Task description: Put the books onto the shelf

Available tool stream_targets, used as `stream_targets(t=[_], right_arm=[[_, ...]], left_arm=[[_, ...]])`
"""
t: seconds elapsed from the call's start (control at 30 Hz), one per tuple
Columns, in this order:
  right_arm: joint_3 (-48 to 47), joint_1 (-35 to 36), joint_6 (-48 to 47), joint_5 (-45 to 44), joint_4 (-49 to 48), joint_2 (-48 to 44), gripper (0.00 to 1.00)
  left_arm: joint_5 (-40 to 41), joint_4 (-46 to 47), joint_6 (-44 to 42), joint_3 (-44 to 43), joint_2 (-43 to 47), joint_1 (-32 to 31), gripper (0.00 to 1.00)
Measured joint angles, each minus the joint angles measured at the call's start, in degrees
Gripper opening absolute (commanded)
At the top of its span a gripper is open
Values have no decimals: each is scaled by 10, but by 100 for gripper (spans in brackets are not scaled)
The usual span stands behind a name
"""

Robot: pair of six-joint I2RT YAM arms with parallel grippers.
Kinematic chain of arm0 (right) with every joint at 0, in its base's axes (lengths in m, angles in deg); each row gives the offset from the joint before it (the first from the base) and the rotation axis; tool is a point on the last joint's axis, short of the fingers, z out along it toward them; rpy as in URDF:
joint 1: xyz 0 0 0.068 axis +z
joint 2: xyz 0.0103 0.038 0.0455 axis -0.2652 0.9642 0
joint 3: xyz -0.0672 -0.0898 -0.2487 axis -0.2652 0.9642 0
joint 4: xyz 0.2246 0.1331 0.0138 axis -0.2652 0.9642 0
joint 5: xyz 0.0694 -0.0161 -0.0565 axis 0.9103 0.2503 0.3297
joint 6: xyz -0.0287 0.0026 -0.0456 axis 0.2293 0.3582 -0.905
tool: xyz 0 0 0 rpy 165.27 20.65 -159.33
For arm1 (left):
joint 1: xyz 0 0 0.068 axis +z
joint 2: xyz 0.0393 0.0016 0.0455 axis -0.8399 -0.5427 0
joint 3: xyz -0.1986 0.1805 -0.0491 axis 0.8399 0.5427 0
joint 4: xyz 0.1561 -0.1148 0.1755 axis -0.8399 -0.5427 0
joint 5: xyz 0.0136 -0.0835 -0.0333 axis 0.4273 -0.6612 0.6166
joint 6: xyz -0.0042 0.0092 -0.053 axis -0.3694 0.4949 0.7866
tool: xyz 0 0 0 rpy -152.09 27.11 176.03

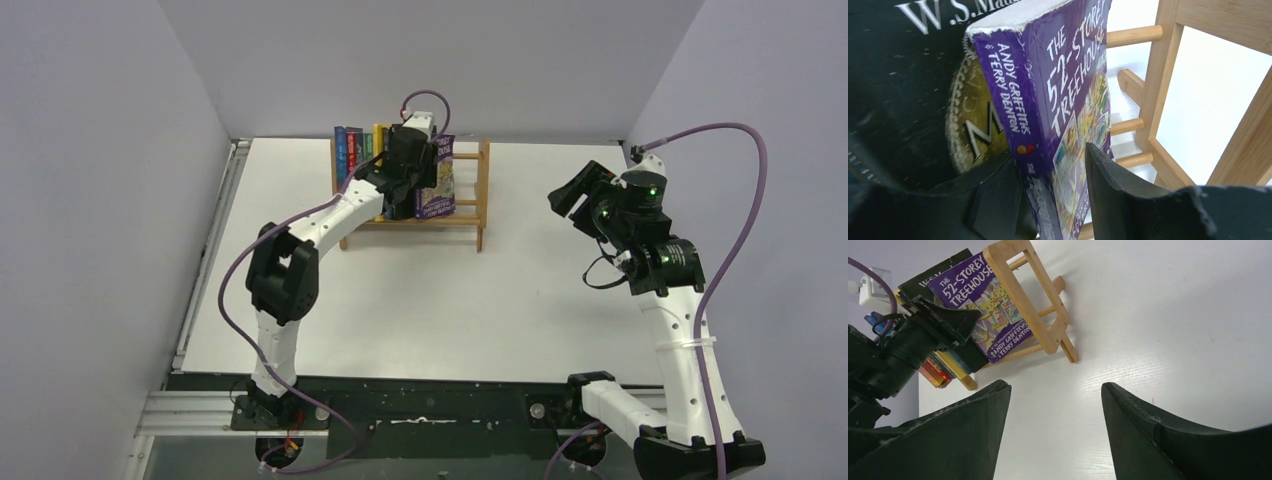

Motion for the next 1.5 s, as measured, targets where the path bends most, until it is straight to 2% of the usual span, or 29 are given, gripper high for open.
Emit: stream_targets(t=[0.27,0.43,0.53,0.6,0.63,0.7,0.83,1.03,1.27,1.5], right_arm=[[1,-2,0,1,0,-1,68],[4,-4,-2,0,5,-7,71],[5,-4,-11,-8,13,-11,81],[4,-5,-19,-19,27,-14,95],[4,-5,-24,-27,34,-16,99],[3,-5,-33,-49,52,-19,100],[-16,-5,-46,-97,103,-22,100],[-94,-5,-47,-179,181,-24,100],[-168,-5,-49,-241,241,-34,100],[-163,-5,-55,-243,273,-78,100]], left_arm=[[31,-100,16,-18,72,14,48],[18,-167,32,-15,169,65,60],[2,-207,40,5,247,102,70],[-9,-233,47,26,300,119,78],[-17,-251,49,40,331,128,86],[-25,-288,54,68,391,144,93],[-24,-370,58,104,493,170,95],[23,-495,54,105,605,174,96],[60,-601,62,87,678,174,96],[59,-642,79,93,733,174,96]])
